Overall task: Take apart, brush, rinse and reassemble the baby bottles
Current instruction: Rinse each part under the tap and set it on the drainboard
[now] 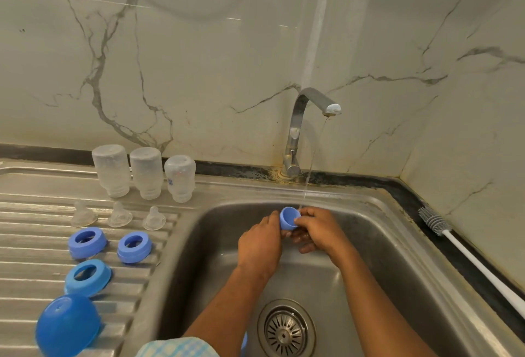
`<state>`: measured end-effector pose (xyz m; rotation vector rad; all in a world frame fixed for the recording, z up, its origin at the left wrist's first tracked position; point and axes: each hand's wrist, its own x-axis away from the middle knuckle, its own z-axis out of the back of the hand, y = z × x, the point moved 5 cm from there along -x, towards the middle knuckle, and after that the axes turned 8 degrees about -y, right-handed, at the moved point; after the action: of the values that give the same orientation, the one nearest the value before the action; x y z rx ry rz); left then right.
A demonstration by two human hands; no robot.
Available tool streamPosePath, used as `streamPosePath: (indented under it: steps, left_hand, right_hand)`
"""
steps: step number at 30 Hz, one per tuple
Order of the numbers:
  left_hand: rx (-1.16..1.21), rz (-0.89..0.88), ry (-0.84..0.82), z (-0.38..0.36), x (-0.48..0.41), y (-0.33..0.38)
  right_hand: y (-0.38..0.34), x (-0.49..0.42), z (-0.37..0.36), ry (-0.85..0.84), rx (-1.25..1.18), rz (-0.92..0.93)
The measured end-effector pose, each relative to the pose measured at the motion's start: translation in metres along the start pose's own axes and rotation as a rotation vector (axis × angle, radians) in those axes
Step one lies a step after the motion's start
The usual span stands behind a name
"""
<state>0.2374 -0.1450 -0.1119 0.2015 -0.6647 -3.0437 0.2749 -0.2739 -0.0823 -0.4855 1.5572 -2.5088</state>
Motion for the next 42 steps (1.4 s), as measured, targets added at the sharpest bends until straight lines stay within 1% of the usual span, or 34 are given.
streamPosePath:
  steps: [2,5,8,10,13,16,19,23,25,28,31,35,37,42]
  left_hand:
    - [0.060,0.041,-0.007,0.003,0.001,-0.003]
    - [0.118,0.016,-0.034,0.006,0.008,0.003]
    - [0.196,-0.078,-0.143,0.004,0.016,0.018]
    - [0.173,-0.103,-0.208,0.004,0.022,0.023]
    - [0.189,-0.104,-0.142,0.010,0.030,0.022]
    - [0.259,-0.136,-0.061,0.016,0.032,0.021]
    - [0.379,-0.163,-0.073,0.010,0.028,0.017]
    - [0.574,-0.186,-0.091,-0.003,0.015,0.009]
    - [0.641,-0.183,-0.079,-0.008,0.007,0.009]
    - [0.740,-0.162,-0.070,-0.010,0.002,0.014]
    - [0.893,-0.115,-0.071,-0.008,-0.002,0.021]
    - [1.107,-0.067,-0.027,0.000,-0.002,0.030]
    - [1.158,-0.054,-0.018,0.002,0.000,0.031]
    - [1.158,-0.045,-0.018,0.005,0.004,0.029]
  right_hand:
    - [-0.005,0.011,0.000,-0.052,-0.063,-0.008]
    - [-0.005,0.025,-0.005,-0.105,-0.007,0.026]
    - [-0.004,0.035,0.003,-0.023,-0.027,0.106]
    - [-0.006,0.037,0.009,0.033,-0.034,0.149]
    - [-0.008,0.036,0.011,0.112,0.053,0.198]
    - [-0.010,0.033,0.009,0.132,0.201,0.198]
    - [-0.011,0.028,0.007,0.111,0.383,0.204]
    - [-0.012,0.021,0.005,0.065,0.445,0.211]
    - [-0.013,0.020,0.008,0.080,0.388,0.197]
    - [-0.013,0.018,0.017,0.147,0.314,0.183]
    - [-0.011,0.020,0.022,0.188,0.179,0.172]
    - [-0.011,0.020,0.025,0.204,0.016,0.201]
    - [-0.010,0.019,0.024,0.230,0.005,0.226]
    - [-0.009,0.014,0.024,0.261,-0.065,0.241]
